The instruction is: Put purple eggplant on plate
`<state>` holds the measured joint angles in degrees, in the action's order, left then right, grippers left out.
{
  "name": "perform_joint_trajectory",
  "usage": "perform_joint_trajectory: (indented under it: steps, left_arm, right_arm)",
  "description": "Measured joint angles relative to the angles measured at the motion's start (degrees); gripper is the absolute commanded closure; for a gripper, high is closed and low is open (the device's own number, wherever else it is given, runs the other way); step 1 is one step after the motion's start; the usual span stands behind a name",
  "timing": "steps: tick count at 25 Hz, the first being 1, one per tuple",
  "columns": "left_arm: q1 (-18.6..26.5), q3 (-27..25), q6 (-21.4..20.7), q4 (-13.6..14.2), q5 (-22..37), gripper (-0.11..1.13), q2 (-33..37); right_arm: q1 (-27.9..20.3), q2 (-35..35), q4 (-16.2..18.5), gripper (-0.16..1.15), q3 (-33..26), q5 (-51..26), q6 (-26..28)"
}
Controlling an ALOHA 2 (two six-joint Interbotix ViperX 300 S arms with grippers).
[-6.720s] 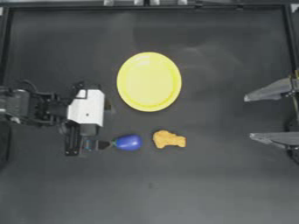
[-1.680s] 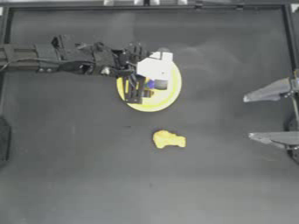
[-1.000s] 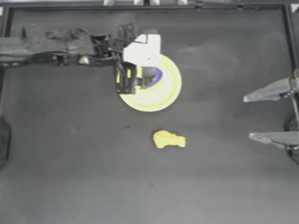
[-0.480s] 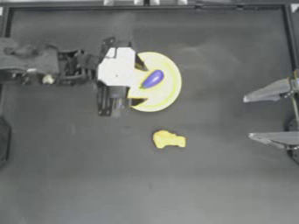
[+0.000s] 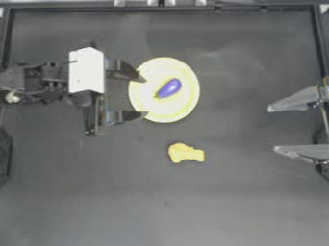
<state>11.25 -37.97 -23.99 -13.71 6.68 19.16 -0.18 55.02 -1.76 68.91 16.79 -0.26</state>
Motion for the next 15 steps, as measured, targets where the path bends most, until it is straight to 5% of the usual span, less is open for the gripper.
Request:
perform_joint_trajectory:
  steps: [15]
  left_arm:
    - [-5.3,-10.8,0.0,-6.1,-9.2,0.06,8.1]
  right_arm:
    - [0.0,0.0,0.0,0.0,0.0,0.0,0.0]
